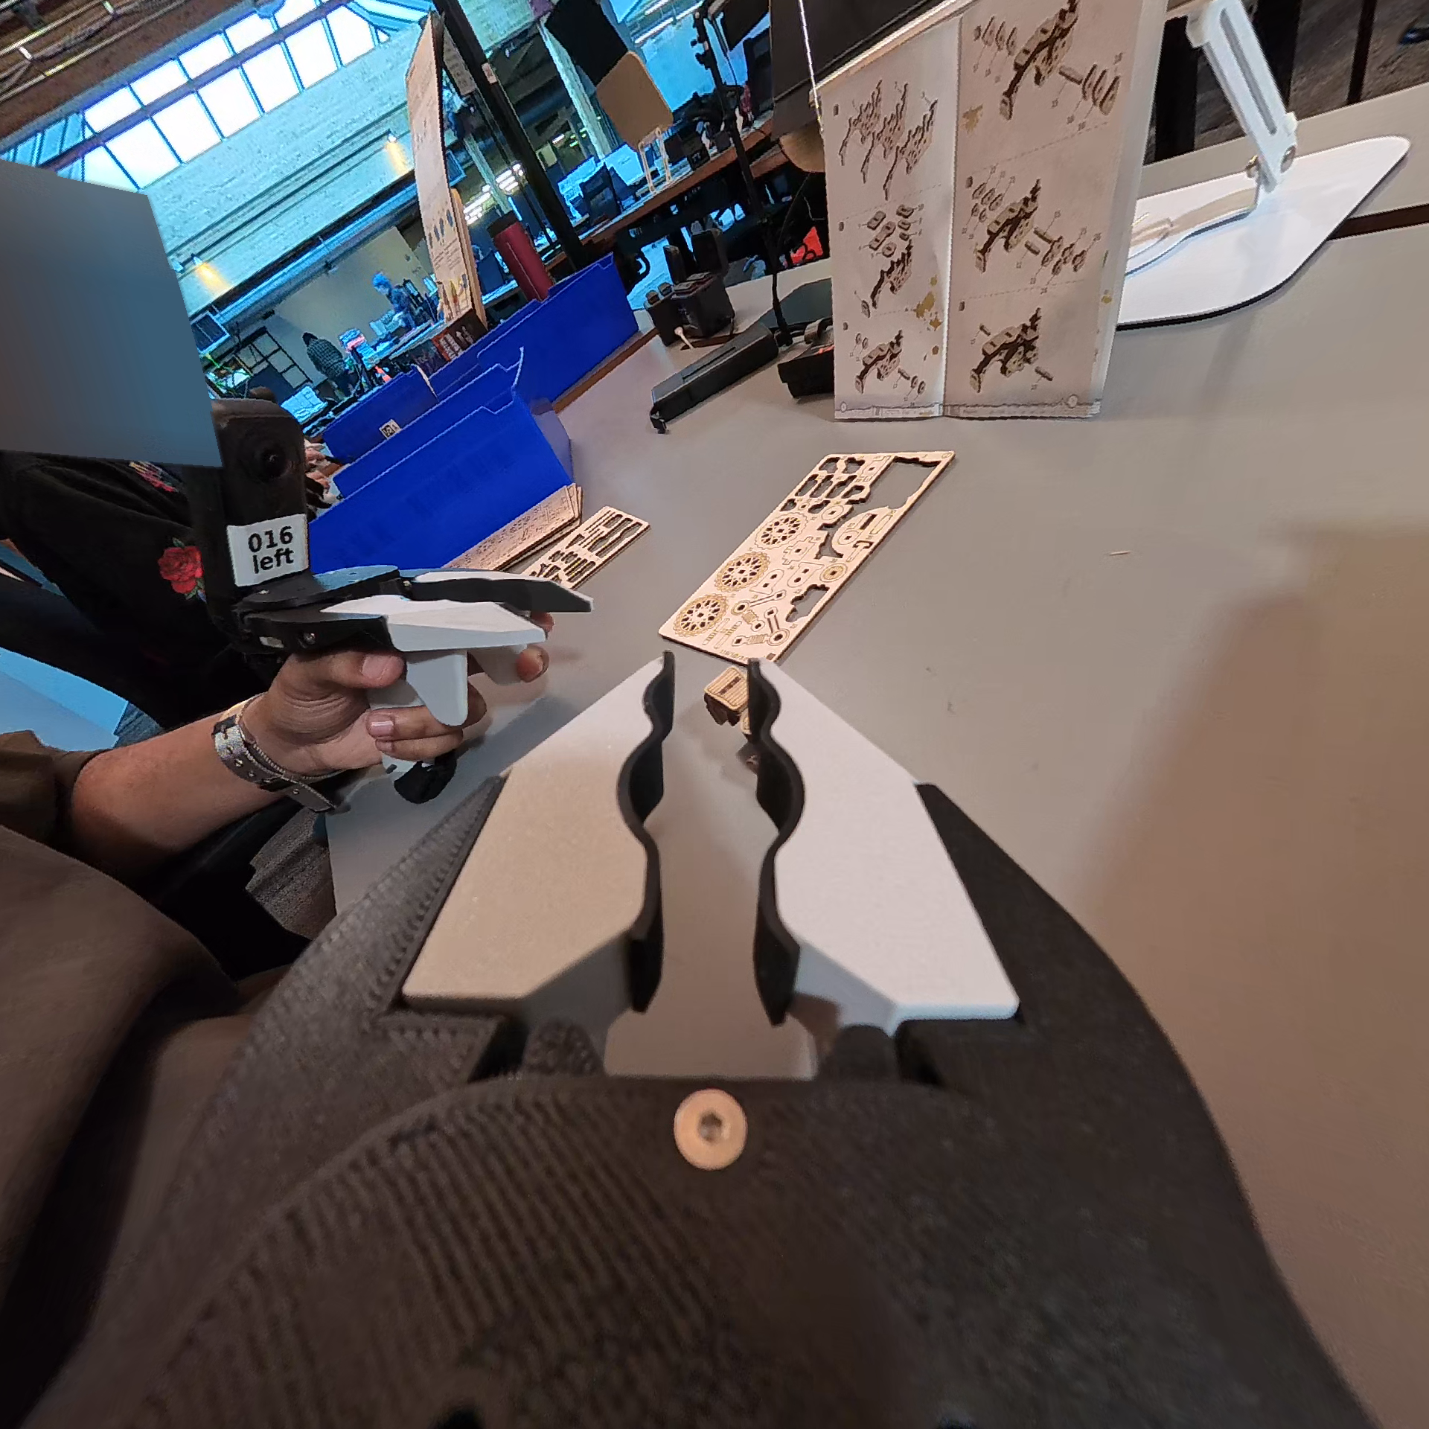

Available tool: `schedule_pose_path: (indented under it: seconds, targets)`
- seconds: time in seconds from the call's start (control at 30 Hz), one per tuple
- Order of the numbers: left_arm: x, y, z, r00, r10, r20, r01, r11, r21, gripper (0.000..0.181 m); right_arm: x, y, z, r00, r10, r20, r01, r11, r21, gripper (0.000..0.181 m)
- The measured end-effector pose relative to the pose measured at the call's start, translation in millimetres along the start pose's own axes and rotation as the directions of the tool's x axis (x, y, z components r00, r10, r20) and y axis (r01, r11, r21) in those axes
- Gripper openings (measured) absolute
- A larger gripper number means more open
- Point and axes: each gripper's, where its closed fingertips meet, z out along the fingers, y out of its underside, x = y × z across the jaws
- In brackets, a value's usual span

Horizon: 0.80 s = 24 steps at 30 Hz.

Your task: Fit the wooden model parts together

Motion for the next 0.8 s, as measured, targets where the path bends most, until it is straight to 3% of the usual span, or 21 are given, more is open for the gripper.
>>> schedule_pose_path:
  seconds: [0.13, 0.33, 0.47, 0.6, 0.8]
  targets:
    - [-29, -6, 0, 0.986, 0.048, 0.158, -0.046, 0.999, -0.017, 0.055, 4, -2, -1, 1.000, 0.004, -0.015, -0.004, 1.000, 0.008, 0.016]
    - [-80, -27, 8, 0.904, 0.163, 0.394, -0.129, 0.985, -0.111, 0.068, 6, -4, -3, 1.000, -0.011, -0.028, 0.011, 1.000, 0.013, 0.016]
    - [-106, -46, 40, 0.877, 0.194, 0.441, -0.118, 0.974, -0.193, 0.075, 4, -6, -5, 0.999, -0.039, -0.025, 0.039, 0.999, 0.013, 0.016]
    - [-128, -46, 79, 0.864, 0.186, 0.468, -0.035, 0.949, -0.313, 0.091, 2, -11, -9, 0.999, -0.036, -0.007, 0.036, 0.999, 0.028, 0.016]
    - [-160, -40, 95, 0.752, 0.332, 0.569, -0.075, 0.901, -0.427, 0.085, 3, -18, -20, 1.000, 0.006, 0.012, -0.007, 0.998, 0.063, 0.017]
